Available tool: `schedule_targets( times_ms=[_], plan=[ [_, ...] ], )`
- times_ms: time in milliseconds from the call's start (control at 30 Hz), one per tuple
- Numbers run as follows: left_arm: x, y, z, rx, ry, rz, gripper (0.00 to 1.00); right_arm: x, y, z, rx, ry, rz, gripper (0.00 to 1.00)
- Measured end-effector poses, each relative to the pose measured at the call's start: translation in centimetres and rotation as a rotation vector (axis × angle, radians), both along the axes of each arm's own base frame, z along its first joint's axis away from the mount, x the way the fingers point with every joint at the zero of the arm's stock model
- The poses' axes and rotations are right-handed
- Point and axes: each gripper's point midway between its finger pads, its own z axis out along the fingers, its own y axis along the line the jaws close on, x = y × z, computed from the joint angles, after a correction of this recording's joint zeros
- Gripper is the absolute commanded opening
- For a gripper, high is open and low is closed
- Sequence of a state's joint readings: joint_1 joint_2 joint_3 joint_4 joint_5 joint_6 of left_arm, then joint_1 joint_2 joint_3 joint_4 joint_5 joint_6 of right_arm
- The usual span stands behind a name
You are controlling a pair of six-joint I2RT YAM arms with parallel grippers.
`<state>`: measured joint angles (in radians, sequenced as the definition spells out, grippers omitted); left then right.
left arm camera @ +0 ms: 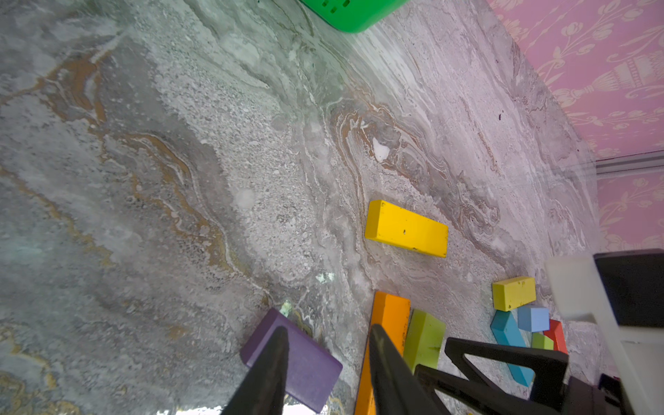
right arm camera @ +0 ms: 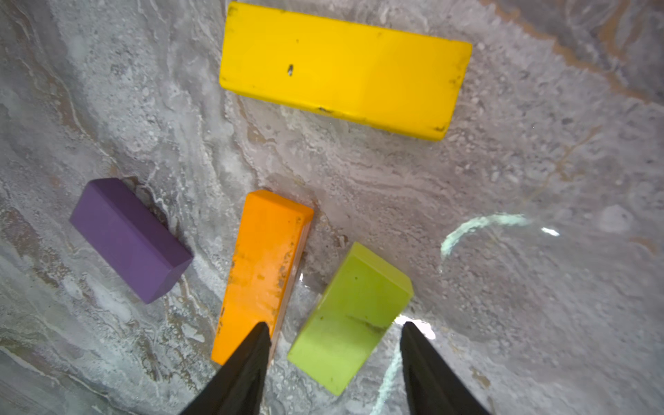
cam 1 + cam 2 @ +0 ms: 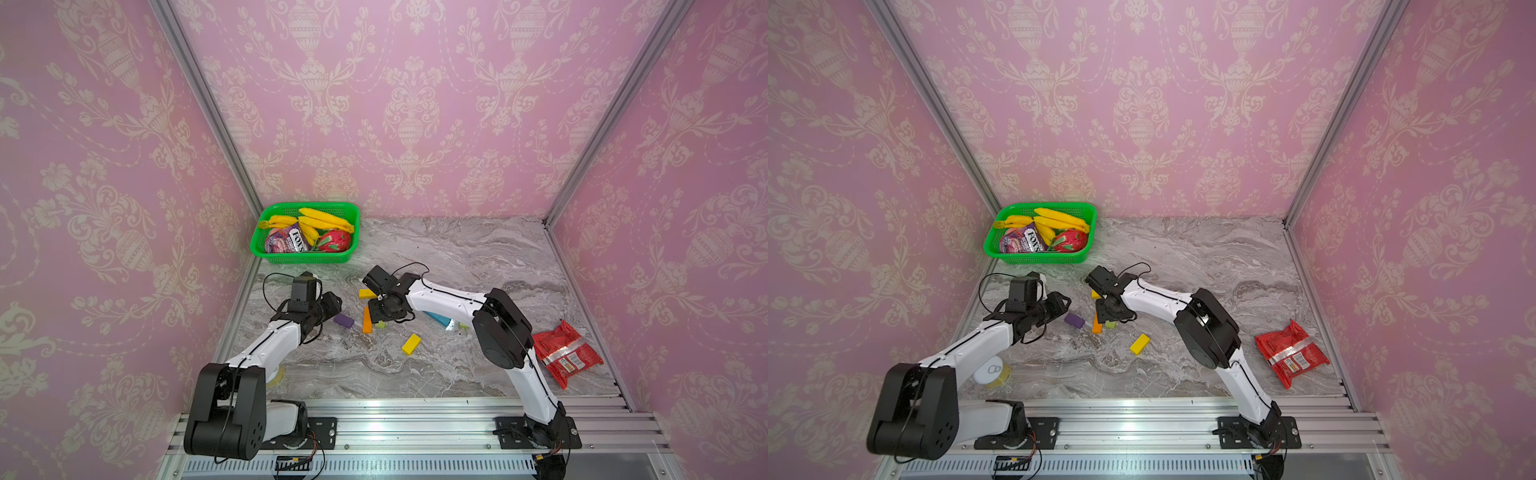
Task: Assemble the letter p with building blocks
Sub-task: Assemble the building block at the center of the board.
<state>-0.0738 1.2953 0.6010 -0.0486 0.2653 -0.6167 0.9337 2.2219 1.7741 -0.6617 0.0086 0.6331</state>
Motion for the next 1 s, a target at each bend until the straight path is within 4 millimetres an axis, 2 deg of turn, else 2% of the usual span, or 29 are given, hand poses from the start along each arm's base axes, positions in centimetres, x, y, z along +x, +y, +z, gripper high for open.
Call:
schedule_targets(
  times_ms=[200,333,467,600,700,867,1000],
  plan=[
    [0.0,0.0,0.0,0.004,-0.002,-0.004,0.4,-0.1,-0.7,-1.3,-0.051,0.012,-0.021,0.58],
    [0.0,0.0,0.1,0.006,-0.008,-0.007,0.4,0.0,-0.9,-1.5,-0.061,0.009,-0.035,0.56],
    [0.0,0.0,0.1,0.009,-0.009,-0.01,0.4,0.2,-1.0,-1.6,-0.071,0.005,-0.041,0.44],
    [0.0,0.0,0.1,0.011,-0.01,-0.012,0.4,0.3,-1.0,-1.7,-0.073,0.004,-0.043,0.41],
    [0.0,0.0,0.1,0.011,-0.01,-0.012,0.4,0.4,-1.0,-1.7,-0.074,0.003,-0.045,0.35],
    [0.0,0.0,0.1,0.012,-0.01,-0.012,0.4,0.8,-1.2,-1.6,-0.069,0.004,-0.05,0.16],
    [0.0,0.0,0.1,0.012,-0.01,-0.012,0.4,1.7,-1.5,-1.6,-0.065,0.002,-0.065,0.16]
  ],
)
